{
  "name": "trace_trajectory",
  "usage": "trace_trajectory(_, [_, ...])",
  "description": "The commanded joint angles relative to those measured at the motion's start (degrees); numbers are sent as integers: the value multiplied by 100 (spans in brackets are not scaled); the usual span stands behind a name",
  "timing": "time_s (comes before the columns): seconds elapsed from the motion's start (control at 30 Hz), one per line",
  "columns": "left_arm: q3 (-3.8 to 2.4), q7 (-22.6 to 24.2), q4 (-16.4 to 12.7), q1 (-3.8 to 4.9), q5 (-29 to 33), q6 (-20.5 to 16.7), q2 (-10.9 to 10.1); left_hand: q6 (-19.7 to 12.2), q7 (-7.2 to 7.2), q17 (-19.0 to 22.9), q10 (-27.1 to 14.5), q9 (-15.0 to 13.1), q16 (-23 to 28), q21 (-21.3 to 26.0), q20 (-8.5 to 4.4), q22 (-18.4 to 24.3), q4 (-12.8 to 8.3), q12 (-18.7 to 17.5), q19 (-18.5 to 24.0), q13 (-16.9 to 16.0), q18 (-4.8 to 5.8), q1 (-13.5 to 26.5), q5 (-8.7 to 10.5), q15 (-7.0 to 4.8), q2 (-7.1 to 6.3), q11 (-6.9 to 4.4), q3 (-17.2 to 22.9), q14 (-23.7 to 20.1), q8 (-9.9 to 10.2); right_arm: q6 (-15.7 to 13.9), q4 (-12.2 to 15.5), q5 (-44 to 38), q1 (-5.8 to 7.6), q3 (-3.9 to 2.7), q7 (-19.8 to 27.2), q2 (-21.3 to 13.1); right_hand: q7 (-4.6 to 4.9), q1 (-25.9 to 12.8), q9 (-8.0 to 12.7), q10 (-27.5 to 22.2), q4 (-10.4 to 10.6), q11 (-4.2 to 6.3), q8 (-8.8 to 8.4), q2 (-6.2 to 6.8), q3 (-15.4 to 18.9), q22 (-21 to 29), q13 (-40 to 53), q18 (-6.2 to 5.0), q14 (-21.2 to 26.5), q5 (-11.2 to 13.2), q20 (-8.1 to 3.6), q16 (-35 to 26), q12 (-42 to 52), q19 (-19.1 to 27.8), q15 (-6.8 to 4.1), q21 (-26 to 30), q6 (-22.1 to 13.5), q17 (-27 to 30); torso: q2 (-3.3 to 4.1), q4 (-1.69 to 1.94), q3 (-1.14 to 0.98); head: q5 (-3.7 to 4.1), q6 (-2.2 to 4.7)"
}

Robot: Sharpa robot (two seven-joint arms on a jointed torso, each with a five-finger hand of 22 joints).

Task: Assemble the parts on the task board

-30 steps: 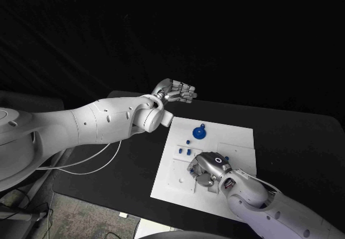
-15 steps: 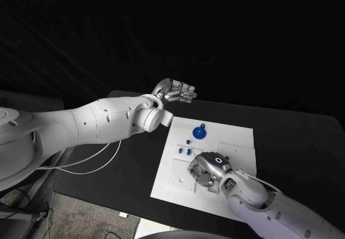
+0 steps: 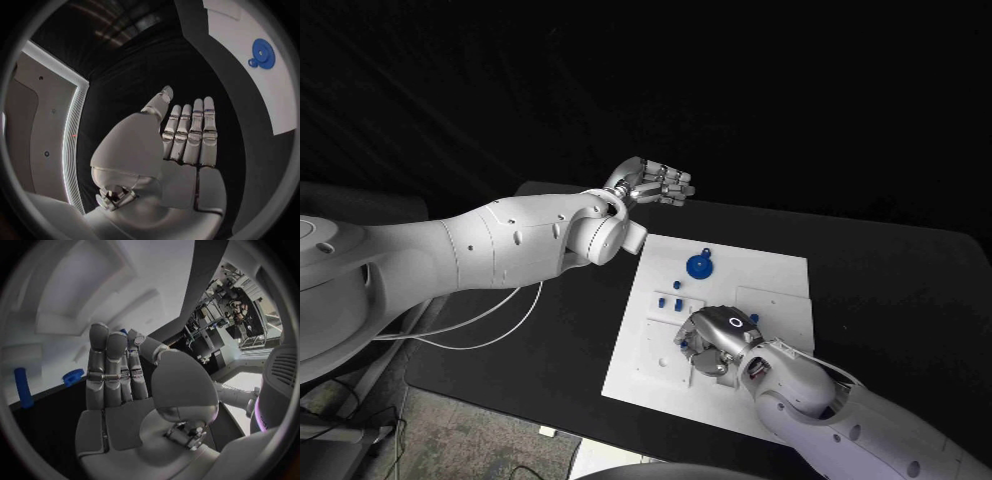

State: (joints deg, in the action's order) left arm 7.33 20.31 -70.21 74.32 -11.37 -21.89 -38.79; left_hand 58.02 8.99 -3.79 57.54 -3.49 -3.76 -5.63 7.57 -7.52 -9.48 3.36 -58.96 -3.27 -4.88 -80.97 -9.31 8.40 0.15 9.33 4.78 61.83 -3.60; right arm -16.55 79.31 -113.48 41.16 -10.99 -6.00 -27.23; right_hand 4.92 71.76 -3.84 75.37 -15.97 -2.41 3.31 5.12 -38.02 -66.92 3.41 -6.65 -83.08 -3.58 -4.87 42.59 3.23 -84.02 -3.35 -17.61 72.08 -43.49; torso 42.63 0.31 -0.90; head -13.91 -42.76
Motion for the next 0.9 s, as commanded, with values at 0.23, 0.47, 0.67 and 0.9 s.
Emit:
trace_trajectory(0.23, [-5,25,-2,8,-33,70,20,-36,7,8,10,-5,28,-17,-8,-9,-13,26,29,-4,-59,-22,-26,14,41,9,29,-41,3,366,-42,-145,-36,62,-74,-5,-10,-40,-7,22,-6,32,34,14,234,-43,6,-101,29,-404,33,42,14,-125,3,59,-5,30,2,1,1,-14,-18])
trace_trajectory(0.47, [-5,17,-1,8,-35,72,21,-50,9,8,7,-4,28,-21,-6,-21,-14,26,38,-4,-59,-23,-25,15,46,9,30,-45,5,354,-34,-147,-36,71,-77,-11,-8,-14,-3,30,-14,30,29,36,174,-82,4,-103,32,-409,27,50,12,-131,2,71,-3,41,3,3,-1,-44,-27])
trace_trajectory(0.67, [-5,8,1,9,-36,78,21,-50,9,8,7,-4,28,-21,-6,-21,-14,26,38,-4,-59,-23,-25,15,46,9,30,-45,5,293,-42,-147,-36,73,-102,-15,8,-24,-1,-39,-9,10,30,50,178,-104,4,-113,32,-405,39,60,12,-134,14,81,-68,45,1,2,1,-39,-21])
trace_trajectory(0.9, [-5,-2,2,9,-36,82,18,-72,13,9,-3,-4,29,-19,-2,-25,-12,26,46,-4,-58,-21,-21,20,41,13,24,-56,5,190,-57,-66,-36,74,-89,-25,91,-244,19,-619,31,-144,22,266,542,-54,-4,-136,60,-638,118,51,23,-116,120,172,-447,70,2,1,1,-37,-24])
